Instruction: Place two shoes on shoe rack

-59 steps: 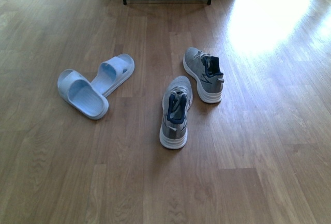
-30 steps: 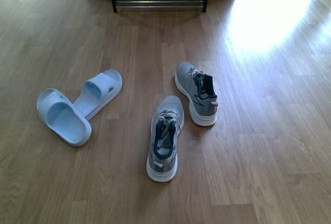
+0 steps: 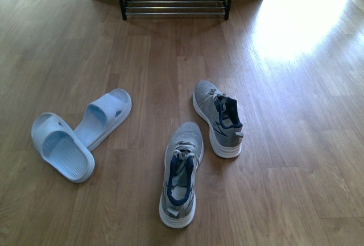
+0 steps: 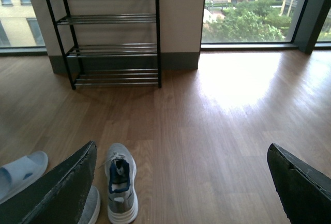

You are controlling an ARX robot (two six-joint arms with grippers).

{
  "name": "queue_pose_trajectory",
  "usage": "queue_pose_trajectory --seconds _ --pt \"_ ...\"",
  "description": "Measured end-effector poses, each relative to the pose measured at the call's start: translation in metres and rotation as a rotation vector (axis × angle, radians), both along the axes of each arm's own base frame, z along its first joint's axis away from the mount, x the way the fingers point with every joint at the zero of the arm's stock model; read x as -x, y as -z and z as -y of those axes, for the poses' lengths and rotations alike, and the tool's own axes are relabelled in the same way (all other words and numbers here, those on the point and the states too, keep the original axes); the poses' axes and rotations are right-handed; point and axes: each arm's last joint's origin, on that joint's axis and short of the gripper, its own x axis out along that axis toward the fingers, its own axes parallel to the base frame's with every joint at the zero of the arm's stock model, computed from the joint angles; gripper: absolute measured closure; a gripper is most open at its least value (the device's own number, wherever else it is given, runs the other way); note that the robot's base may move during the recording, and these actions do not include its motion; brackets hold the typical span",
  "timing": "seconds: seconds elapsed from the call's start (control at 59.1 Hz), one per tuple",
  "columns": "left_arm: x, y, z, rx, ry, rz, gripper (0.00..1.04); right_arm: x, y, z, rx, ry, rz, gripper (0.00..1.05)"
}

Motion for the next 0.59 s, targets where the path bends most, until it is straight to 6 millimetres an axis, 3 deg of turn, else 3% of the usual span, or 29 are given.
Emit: queue_pose_trajectory --seconds 0.135,0.389,0.592 --pt "-0.043 0.015 0.027 -0.019 0.158 -0.135 0.09 0.000 0.000 0.000 0.000 0.000 0.000 0.09" --pt "-0.105 0.093 0.056 -0.107 0.346 -0.466 0.09 0.000 0.000 0.000 0.000 0.000 0.000 0.09" --pt "-0.152 0.148 0.081 -0.029 0.496 -0.618 0.09 0.000 0.000 0.000 0.000 0.000 0.000 0.09"
